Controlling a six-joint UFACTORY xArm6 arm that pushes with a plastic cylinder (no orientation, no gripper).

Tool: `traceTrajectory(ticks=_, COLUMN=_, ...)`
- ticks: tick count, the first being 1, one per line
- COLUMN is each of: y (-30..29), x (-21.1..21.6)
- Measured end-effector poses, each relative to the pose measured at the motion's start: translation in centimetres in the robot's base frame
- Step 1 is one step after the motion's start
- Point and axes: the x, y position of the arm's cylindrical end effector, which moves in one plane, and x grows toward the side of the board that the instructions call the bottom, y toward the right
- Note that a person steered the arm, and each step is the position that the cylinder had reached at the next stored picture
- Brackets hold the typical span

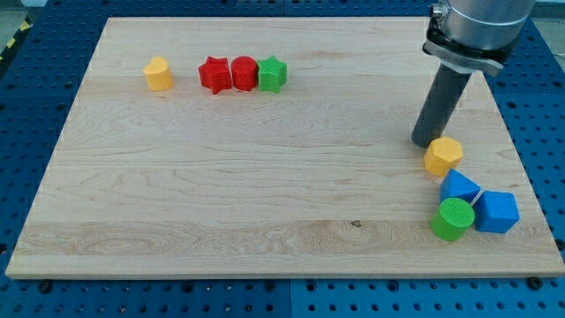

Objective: Slide the green star to the center right

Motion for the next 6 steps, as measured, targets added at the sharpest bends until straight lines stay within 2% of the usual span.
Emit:
traceTrajectory(ticks=2, y=0.3, x=4.0)
traceTrajectory(ticks=3, y=0.7, x=0.8)
traceTrajectory(ticks=5, y=-6.0, x=-10.8)
traceTrajectory(ticks=6, y=-6.5, x=-11.2)
